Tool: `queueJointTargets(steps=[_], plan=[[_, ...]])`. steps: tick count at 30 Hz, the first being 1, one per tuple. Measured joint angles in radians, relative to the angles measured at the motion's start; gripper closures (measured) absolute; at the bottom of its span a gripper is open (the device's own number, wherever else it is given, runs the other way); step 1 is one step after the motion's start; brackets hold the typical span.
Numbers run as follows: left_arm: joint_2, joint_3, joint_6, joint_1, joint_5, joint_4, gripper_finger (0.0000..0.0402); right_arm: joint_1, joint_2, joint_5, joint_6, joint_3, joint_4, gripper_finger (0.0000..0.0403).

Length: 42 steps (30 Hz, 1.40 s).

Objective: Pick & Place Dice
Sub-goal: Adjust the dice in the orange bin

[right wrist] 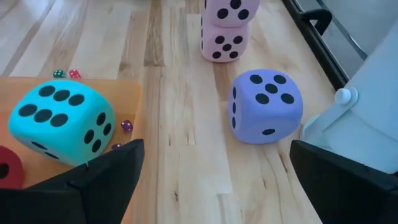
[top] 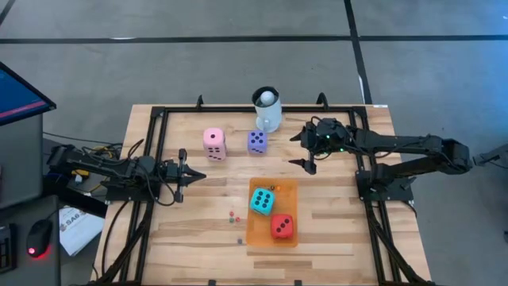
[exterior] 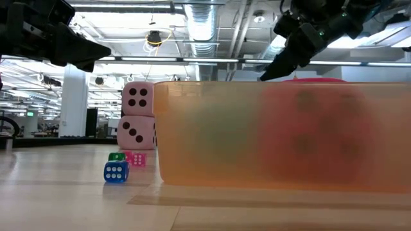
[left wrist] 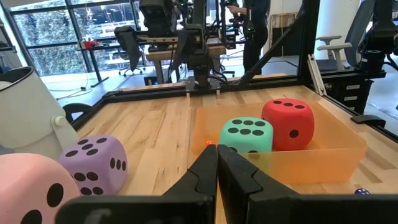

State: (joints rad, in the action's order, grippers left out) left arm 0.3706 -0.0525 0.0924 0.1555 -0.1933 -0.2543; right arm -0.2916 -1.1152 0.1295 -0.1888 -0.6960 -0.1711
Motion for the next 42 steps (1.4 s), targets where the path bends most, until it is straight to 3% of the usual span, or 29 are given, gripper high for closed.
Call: queueJointTargets(steps=[35,42], plan=[[0.0,0.0,0.0,0.0,0.0,0.0,0.0402,0.037,-0.003,0.002,0.032,0.001,0.057,0.0006],[0.0,0.0,0.0,0.0,0.0,0.0,0.0402,0.037,-0.003,0.002,0.058,0.001,0.056,0.0033]])
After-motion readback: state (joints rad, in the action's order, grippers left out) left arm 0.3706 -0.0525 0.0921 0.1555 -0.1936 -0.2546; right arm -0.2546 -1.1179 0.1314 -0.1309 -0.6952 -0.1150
